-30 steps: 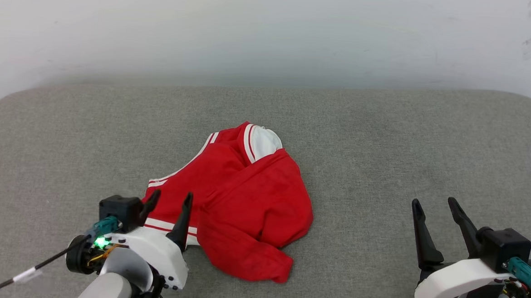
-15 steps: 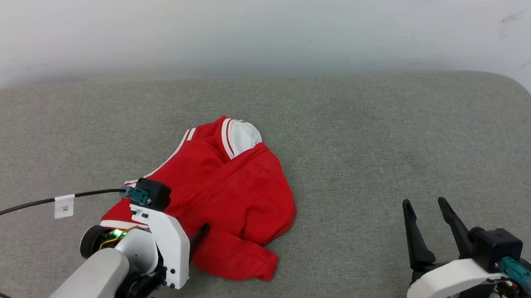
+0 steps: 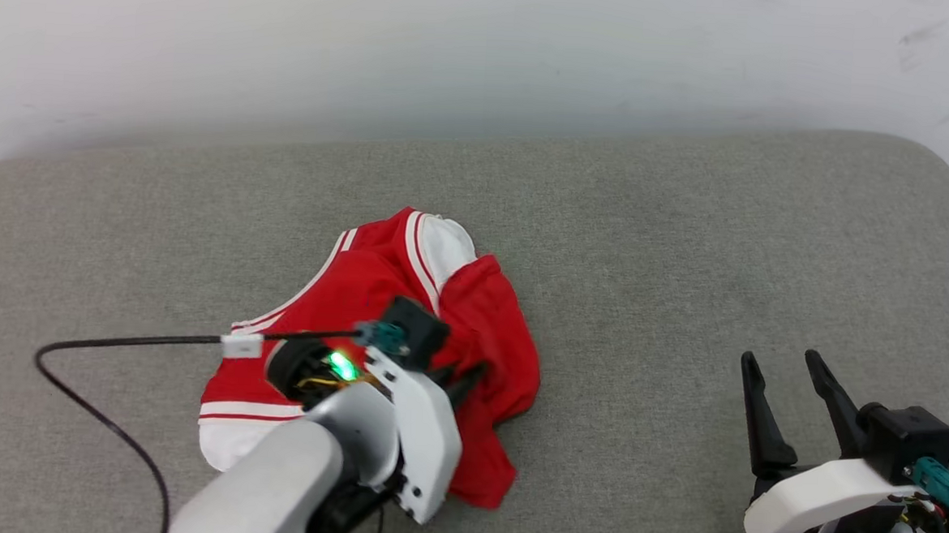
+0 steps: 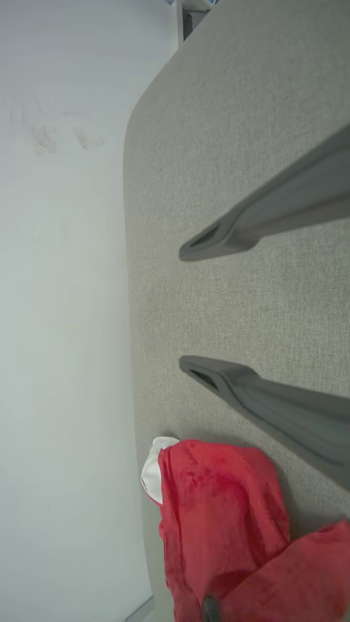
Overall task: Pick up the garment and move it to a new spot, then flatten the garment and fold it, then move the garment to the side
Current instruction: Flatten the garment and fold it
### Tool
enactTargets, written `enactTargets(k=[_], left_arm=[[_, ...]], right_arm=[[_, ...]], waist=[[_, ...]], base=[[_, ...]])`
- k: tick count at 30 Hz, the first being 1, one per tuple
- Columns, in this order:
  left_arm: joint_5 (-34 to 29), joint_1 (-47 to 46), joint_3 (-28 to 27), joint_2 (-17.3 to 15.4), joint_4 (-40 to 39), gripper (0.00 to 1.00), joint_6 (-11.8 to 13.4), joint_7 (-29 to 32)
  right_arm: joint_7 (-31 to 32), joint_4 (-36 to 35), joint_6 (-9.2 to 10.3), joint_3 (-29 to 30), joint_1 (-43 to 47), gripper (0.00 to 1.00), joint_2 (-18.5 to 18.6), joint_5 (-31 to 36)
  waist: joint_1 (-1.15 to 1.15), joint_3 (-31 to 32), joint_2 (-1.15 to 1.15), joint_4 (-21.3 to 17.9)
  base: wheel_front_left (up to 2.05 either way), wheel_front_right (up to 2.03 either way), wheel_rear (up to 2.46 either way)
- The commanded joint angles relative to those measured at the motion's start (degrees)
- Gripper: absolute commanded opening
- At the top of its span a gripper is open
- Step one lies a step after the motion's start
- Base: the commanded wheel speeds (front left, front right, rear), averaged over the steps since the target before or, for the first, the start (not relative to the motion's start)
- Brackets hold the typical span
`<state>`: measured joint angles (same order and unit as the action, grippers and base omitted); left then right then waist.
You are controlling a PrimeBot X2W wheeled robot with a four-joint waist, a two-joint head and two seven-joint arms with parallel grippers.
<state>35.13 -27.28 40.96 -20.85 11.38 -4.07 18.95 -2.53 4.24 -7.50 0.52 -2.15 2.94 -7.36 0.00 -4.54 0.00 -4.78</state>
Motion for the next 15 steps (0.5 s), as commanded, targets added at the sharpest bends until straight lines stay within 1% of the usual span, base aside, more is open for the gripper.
enactTargets(k=[1,6,10,12,13,14,15], left_arm=[[-0.9,0.3,2.5,0.9,-1.4,0.00,-1.0,0.8],[-1.8,1.9,11.6,2.8,-2.9,0.00,-2.8,4.3],[-0.7,3.5,19.0,3.8,-2.3,0.00,-3.3,5.8],[0.2,4.0,21.9,3.7,-1.7,0.00,-3.4,6.3],[0.2,4.0,21.9,3.7,-1.7,0.00,-3.4,6.3],[1.5,4.4,24.2,3.7,-1.4,0.00,-3.4,6.3],[1.5,4.4,24.2,3.7,-1.4,0.00,-3.4,6.3]], right_arm=[[0.1,-0.4,0.02,0.3,-0.5,1.00,-0.1,0.5],[0.5,-1.3,0.02,0.5,-0.4,1.00,-0.1,0.7],[0.8,-1.5,0.03,0.4,-0.6,1.00,-0.1,0.7],[0.9,-1.7,0.02,0.2,-0.6,1.00,-0.1,0.6],[0.9,-1.7,0.02,0.2,-0.6,1.00,-0.1,0.6],[1.1,-1.9,0.02,0.2,-0.7,1.00,-0.1,0.6],[1.1,-1.9,0.02,0.2,-0.7,1.00,-0.1,0.6]], waist=[[0.00,0.3,0.00,0.8],[0.00,-0.1,0.00,2.2],[0.00,-0.5,0.00,2.7],[0.00,-0.7,0.00,2.8],[0.00,-0.7,0.00,2.8],[0.00,-1.0,0.00,3.0],[0.00,-1.0,0.00,3.0]], base=[[0.00,0.00,0.00],[0.00,0.00,0.00],[0.00,0.00,0.00],[0.00,0.00,0.00],[0.00,0.00,0.00],[0.00,0.00,0.00],[0.00,0.00,0.00]])
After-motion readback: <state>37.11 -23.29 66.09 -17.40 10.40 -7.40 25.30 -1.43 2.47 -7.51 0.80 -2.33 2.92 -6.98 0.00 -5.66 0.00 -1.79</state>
